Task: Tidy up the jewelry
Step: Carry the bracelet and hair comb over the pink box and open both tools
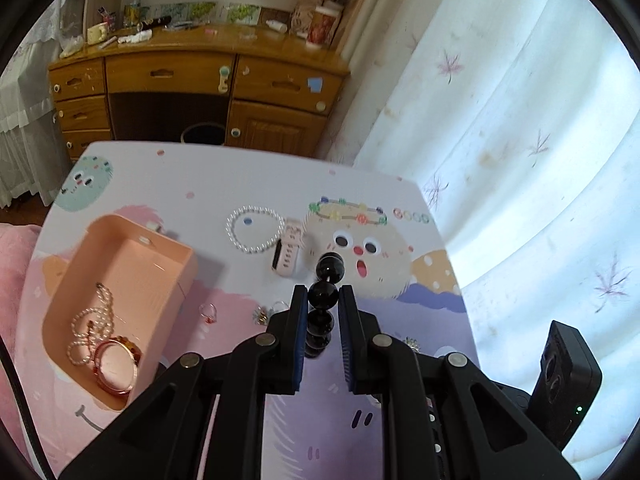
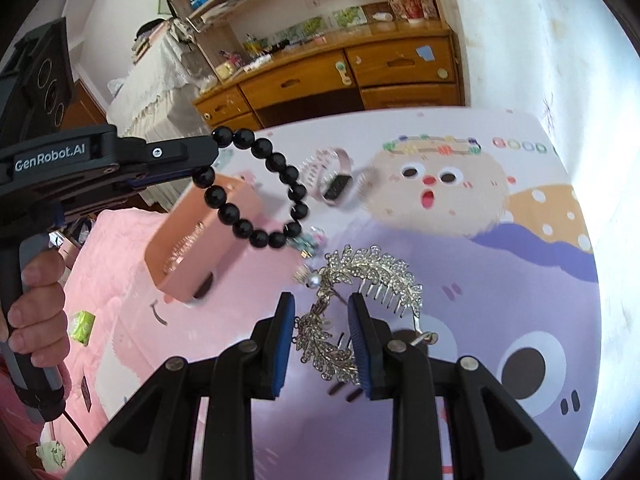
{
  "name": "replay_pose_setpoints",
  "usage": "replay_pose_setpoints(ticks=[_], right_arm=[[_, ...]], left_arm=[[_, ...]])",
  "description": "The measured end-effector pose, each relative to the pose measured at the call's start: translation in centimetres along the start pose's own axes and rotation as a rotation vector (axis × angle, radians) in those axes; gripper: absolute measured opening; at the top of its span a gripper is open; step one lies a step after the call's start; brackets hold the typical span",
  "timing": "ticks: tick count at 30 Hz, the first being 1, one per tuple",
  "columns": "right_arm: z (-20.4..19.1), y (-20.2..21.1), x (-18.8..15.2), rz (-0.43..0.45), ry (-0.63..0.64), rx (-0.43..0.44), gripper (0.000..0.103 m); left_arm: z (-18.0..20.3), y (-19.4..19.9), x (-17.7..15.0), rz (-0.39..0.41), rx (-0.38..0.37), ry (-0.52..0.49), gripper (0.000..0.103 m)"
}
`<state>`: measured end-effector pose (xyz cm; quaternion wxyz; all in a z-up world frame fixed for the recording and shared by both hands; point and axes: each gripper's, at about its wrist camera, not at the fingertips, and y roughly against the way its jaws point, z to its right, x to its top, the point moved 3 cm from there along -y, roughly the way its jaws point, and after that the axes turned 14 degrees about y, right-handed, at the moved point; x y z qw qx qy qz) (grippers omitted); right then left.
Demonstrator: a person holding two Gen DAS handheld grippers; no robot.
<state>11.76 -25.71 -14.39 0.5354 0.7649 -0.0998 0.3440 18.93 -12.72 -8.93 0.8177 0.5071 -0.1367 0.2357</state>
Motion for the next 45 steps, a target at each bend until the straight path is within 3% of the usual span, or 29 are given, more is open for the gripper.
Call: replay_pose_setpoints(ticks=[15,22,33,45], right_arm=[[-5.6,0.2,4.9,0.124,0.029,0.046,0.027],[-8.4,-0.7,6.8,0.162,0.030,0.063,0.027],[-12.7,-3.3,9.8,0.200,0.035,0.073,0.027],[-15.8,-7.4,11.8,0.164,0.058,0.091,0.028]], left_arm=[[-4.2,8.4,3.3,0.167,-0.059,-0.040,0.013],[-7.8,10.5,4.3,0.189,-0.027,-0.054,0.013],[-15.0,9.6,5.0,0.089,0.029,-0.005,0.013],[-20.5,6.3,4.3,-0.012,0.140,0.019,0.013]])
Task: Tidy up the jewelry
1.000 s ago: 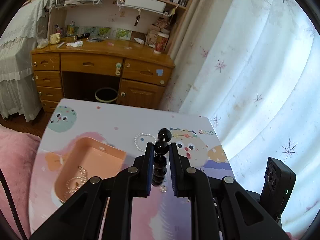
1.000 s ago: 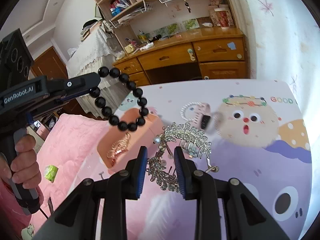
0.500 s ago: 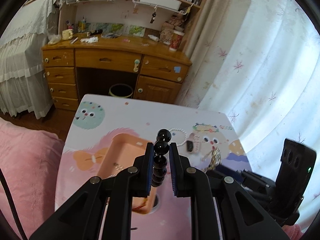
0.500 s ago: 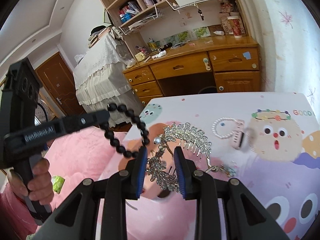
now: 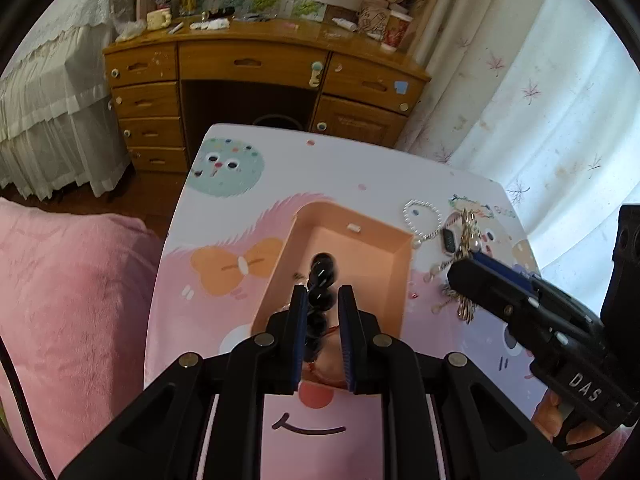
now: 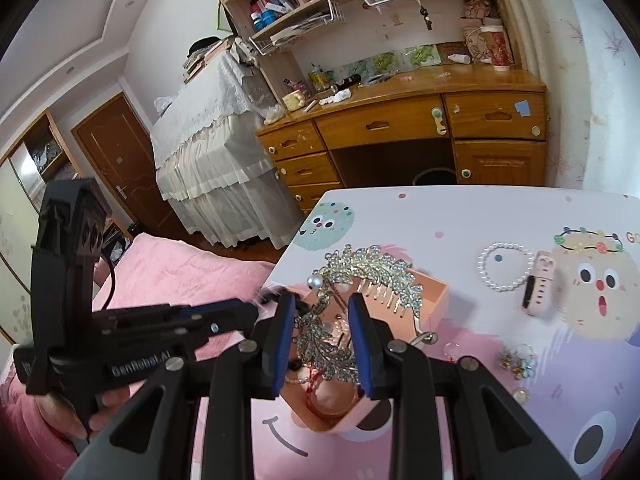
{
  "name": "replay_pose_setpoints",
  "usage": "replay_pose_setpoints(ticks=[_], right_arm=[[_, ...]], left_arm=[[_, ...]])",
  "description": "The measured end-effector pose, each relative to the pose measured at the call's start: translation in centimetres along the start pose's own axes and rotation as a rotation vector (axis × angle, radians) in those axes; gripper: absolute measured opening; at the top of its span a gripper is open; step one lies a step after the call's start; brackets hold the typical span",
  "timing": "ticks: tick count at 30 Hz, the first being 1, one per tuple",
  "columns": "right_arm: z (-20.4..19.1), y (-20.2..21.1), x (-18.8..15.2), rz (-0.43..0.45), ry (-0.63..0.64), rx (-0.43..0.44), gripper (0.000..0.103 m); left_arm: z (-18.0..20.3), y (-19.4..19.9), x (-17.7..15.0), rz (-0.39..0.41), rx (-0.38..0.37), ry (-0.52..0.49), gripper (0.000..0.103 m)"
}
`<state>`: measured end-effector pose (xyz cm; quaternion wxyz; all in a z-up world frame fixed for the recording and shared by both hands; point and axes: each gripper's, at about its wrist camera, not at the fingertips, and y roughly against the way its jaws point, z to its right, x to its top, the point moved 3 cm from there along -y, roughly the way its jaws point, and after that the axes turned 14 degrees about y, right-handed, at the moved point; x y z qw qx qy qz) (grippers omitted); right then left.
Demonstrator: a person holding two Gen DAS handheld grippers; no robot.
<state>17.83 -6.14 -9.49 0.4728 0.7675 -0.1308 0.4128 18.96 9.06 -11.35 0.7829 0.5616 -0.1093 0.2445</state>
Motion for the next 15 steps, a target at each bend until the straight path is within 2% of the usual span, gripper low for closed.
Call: replay_pose_setpoints(ticks=[2,4,7,8,13,15], right_arm=[[-0.2,-0.6,0.1,-0.012,-0.004,-0.002,0.028],[-0.2,-1.3,0.0,-0.045,-0.015,-0.006,0.030],[0.2,-1.6,-0.7,-0.076,-0.058,-0.028,0.057],[0.3,-1.3,-0.8,-0.065,-0.066,-0.030,0.059],[1.4,0.2,-1.5,-0.053,-0.100,-0.049,0.061],[1.8,0.6,-1.9,-0.062,-0.102,-0.066,0.061]], left_arm=[[-0.4,-0.2,0.0,-0.007,-0.005,0.016,0.017],[-0.6,-0.4,0.0,-0.019,0.004,0.036,0.041],[-0.6,-0.5,-0.2,-0.029,-0.004,0.046,0.048],[-0.6,-0.5,-0.2,-0.029,0.002,0.041,0.049],[0.0,-0.6,-0.4,-0.035,0.054,0.017,0.067],[0.5,-0.7,-0.7,-0.047,0.058,0.014,0.068]])
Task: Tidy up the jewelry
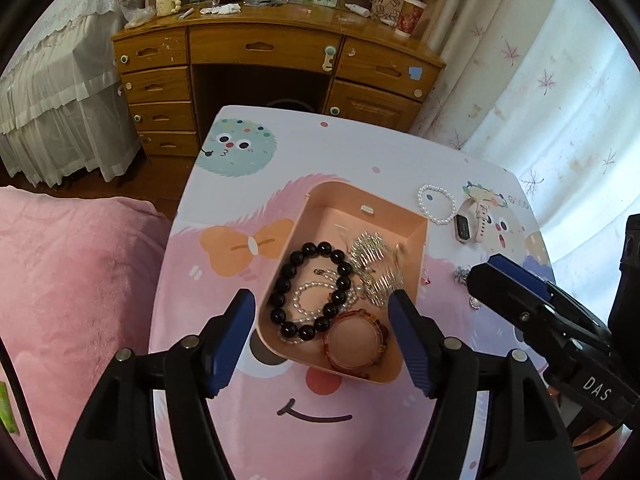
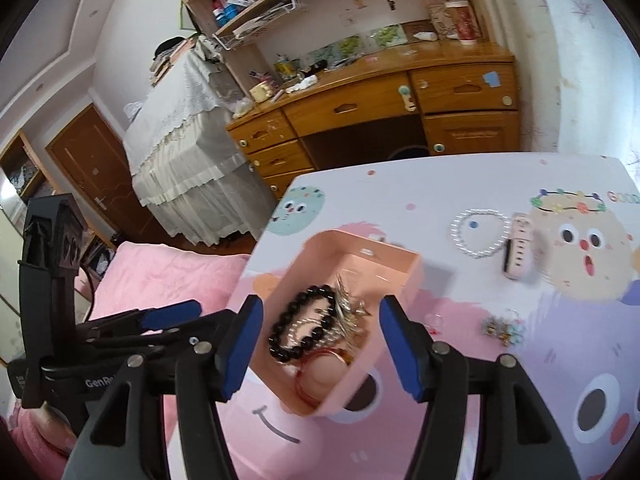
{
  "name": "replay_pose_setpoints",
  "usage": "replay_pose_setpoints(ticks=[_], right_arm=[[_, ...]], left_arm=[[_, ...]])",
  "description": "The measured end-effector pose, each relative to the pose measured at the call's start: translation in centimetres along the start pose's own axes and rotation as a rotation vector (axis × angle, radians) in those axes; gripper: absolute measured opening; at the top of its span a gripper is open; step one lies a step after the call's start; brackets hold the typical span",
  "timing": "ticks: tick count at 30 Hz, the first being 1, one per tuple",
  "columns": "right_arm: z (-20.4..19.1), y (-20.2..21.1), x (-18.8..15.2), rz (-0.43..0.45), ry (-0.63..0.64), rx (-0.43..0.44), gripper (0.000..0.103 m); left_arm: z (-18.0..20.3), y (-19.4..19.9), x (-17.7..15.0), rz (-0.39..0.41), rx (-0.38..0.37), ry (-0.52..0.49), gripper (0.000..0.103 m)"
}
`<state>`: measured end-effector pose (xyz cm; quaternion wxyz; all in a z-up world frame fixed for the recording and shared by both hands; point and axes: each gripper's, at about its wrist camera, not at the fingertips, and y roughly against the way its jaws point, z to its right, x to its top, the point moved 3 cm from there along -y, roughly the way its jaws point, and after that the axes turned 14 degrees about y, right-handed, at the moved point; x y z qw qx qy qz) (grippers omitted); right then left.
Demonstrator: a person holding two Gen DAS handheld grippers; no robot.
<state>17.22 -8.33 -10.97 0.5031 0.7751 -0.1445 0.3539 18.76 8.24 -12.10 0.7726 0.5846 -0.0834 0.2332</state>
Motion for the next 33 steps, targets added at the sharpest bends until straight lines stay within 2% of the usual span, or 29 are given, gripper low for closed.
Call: replay_pose_setpoints(ticks=[2,4,10,16,21,26,30,33], right_arm=[[0.6,0.7,-0.5,-0.006,-0.002,-0.021,0.061],[1.2,1.3,-1.0,-0.013,-0.004,-0.035,0.061],[2.8,3.1,-3.0,-0.057,0.011,-0.083,0.064],[4.3,4.8,-5.0,-0.107,0.052,-0.119,0.064],[5.9,5.7,-6.7,-0.162,0.113,-0.167,0.064],[7.5,6.3,-7.5,-0.200,0.250,-0.239,0.064],[9.5,6.1,-7.4,-0.245,0.331,-0.276,0.064],[11.5,6.0,-6.9,-0.249,0.332,-0.250,0.064]], left_arm=[[0.5,0.0,-0.3,-0.011,-0.003,-0.002,0.069],[1.3,-0.1,-0.7,-0.019,-0.004,-0.010,0.075],[3.6,0.2,-2.0,-0.029,-0.008,-0.049,0.085],[6.6,0.4,-3.8,-0.038,-0.008,-0.105,0.085],[8.4,0.0,-5.7,-0.071,-0.028,-0.098,0.085],[9.8,-1.3,-8.0,-0.109,-0.024,-0.072,0.085],[11.3,-2.3,-9.6,-0.091,-0.004,-0.094,0.085],[12.6,-3.2,-10.6,-0.058,0.020,-0.133,0.085]])
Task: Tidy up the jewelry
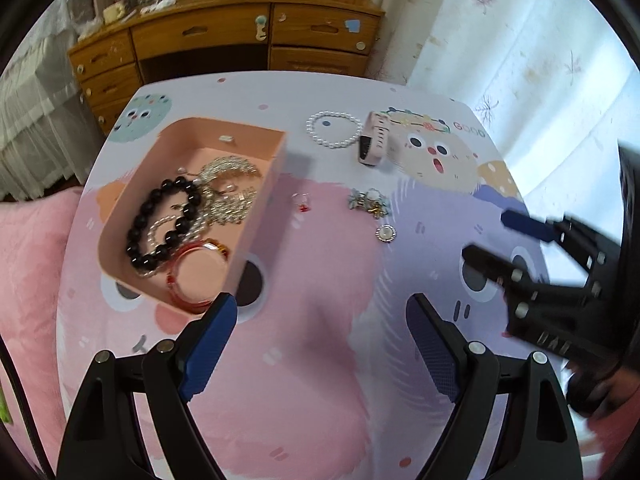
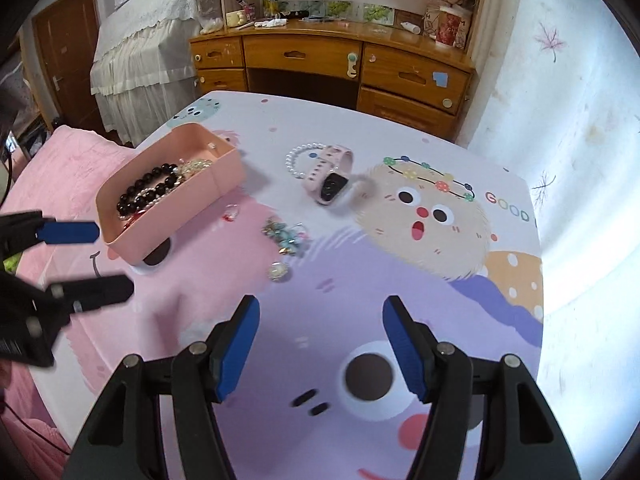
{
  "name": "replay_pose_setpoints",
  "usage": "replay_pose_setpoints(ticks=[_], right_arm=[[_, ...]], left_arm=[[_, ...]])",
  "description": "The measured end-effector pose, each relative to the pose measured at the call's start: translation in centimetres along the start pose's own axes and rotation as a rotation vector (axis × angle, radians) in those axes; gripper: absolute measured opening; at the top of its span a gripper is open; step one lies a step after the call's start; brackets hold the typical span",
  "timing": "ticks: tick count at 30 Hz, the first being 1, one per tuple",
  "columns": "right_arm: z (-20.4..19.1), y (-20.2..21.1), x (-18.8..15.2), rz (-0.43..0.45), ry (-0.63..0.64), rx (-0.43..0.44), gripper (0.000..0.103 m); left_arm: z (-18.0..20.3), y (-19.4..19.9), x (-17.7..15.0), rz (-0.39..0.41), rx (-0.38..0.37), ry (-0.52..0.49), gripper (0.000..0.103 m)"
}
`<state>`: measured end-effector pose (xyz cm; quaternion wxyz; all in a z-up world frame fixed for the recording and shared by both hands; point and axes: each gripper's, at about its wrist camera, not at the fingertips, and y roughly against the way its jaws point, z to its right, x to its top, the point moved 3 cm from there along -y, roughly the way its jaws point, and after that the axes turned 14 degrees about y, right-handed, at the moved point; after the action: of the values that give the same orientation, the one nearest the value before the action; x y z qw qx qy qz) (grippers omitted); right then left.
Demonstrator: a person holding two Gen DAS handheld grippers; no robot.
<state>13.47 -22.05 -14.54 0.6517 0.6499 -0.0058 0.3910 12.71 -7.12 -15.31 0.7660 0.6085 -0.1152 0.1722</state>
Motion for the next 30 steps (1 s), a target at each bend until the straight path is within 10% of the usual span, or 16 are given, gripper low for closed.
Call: replay_pose_setpoints(ticks=[19,24,30], right_arm=[[4.4,-5.4,5.5,0.085,0.121,0.347,0.058],[3.4,-7.4,6.3,-0.010,0.120,0.463,0.038],[3.2,-10.0,6.3,-0.196,0.053,0.503,0.034]], left_arm=[[7.0,-7.3,-0.7,0.166,0.041,-0.074,0.085],[7.6,-8.7,-0.1,0.168,0.045,-0.079,0.085],[7.3,-9.8,0.7,0.164,0.036,-0.028,0.058]])
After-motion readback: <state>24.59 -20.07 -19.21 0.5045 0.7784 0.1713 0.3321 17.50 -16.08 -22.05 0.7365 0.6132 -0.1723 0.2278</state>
